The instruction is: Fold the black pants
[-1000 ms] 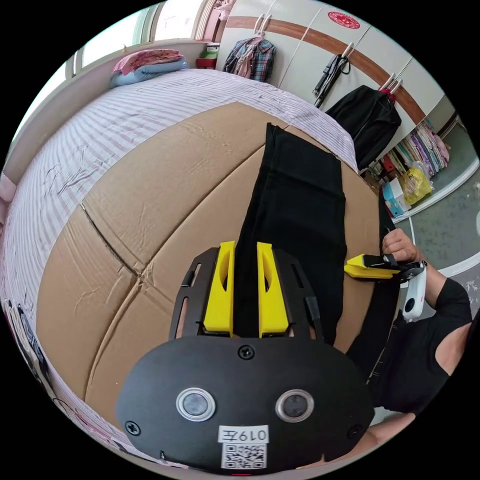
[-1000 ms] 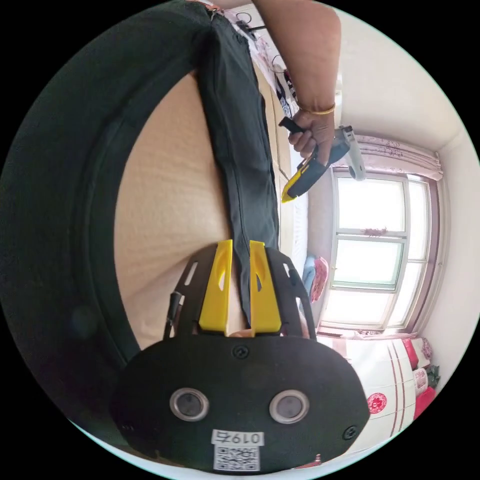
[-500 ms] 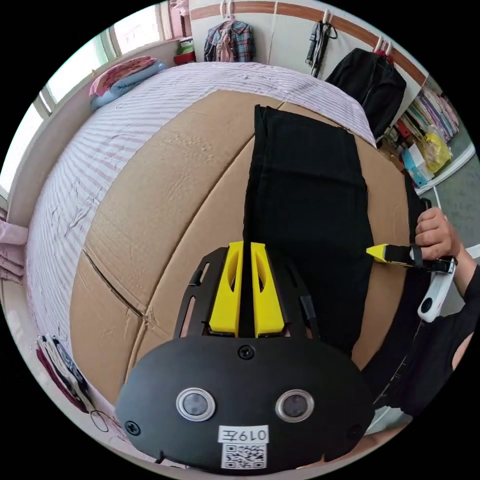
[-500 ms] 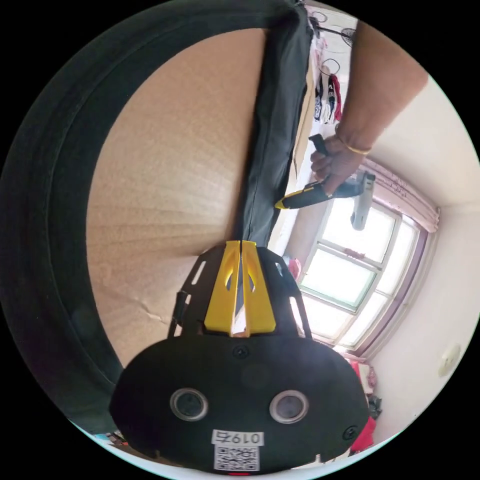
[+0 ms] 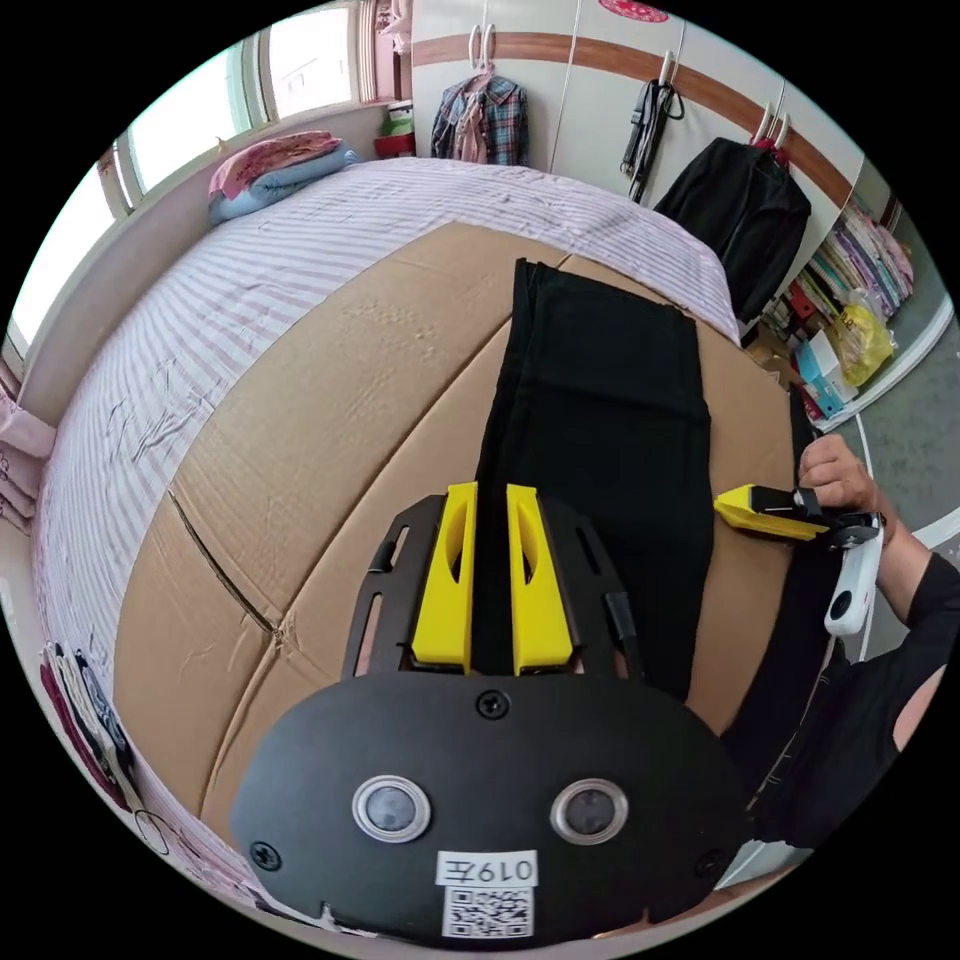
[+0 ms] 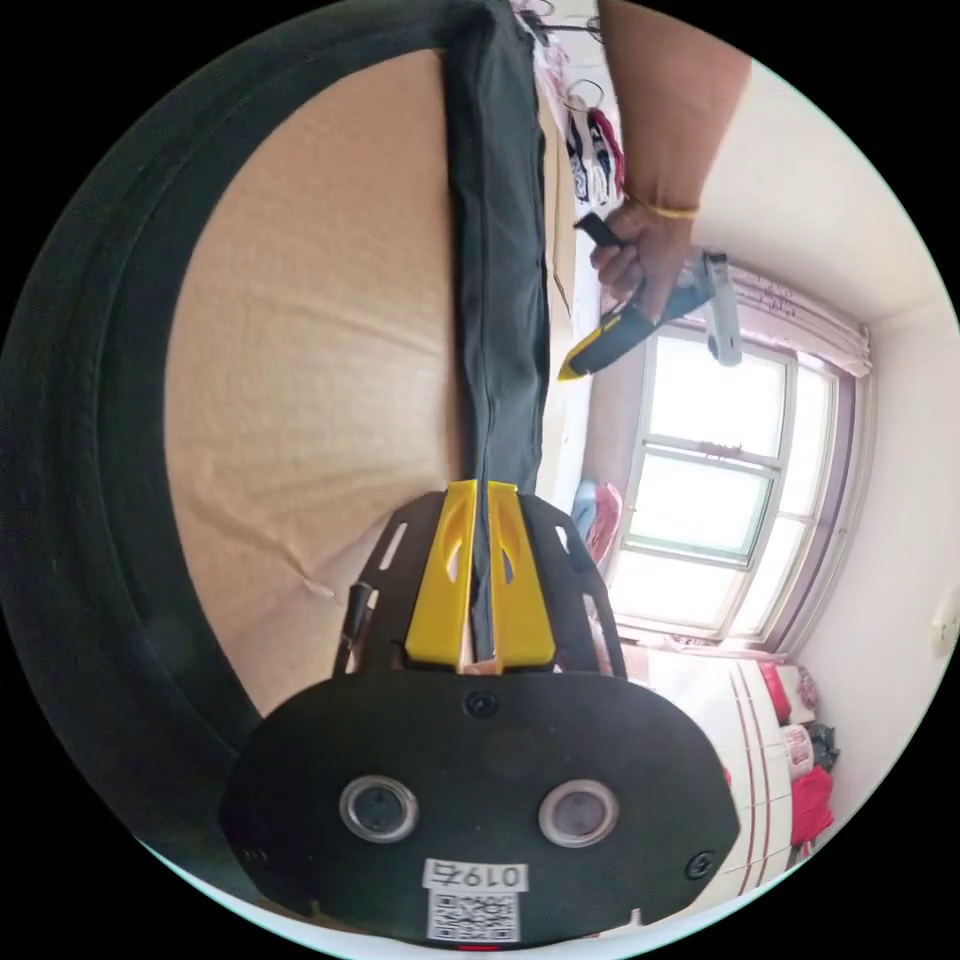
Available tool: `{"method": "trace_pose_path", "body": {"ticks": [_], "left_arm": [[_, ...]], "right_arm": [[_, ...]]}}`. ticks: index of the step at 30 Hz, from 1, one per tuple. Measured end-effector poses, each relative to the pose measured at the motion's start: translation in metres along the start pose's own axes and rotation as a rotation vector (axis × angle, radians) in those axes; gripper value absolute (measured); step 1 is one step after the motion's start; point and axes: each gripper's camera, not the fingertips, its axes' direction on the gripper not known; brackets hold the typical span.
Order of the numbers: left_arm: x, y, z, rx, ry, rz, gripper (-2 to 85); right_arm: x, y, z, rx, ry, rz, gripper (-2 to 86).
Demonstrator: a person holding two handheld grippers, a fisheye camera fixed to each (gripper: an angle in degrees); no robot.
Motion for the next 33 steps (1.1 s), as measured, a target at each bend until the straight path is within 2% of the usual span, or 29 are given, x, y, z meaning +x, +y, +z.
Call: {"method": "trace_pose_path", "body": {"ticks": [4, 9, 13, 17, 26, 33], "left_arm": [[0.000, -0.013, 0.010, -0.008, 0.020, -0.012, 3.9], [0.001, -0.049, 0.031, -0.017, 0.003, -0.054, 7.4], [-0.001, -0.071, 0.051, -0.051, 0.027, -0.089, 7.5], [0.009, -0.084, 0.066, -0.087, -0.022, -0.079, 4.8], [0.039, -0.081, 0.065, -0.091, -0.169, 0.002, 1.9], [0.027, -0.059, 0.040, 0.037, -0.069, -0.087, 3.1]], "right_arm": [[0.019, 0.030, 0.018, -0.094, -0.007, 0.003, 5.9], [0.034, 0.052, 0.035, -0.130, -0.052, -0.049, 6.2], [0.041, 0.057, 0.043, -0.133, -0.038, -0.071, 4.6], [0.041, 0.055, 0.046, -0.144, -0.006, -0.099, -0.2], [0.033, 0.051, 0.026, -0.167, 0.037, -0.135, -0.9], [0.025, 0.056, 0.019, -0.171, 0.088, -0.129, 0.6]]}}
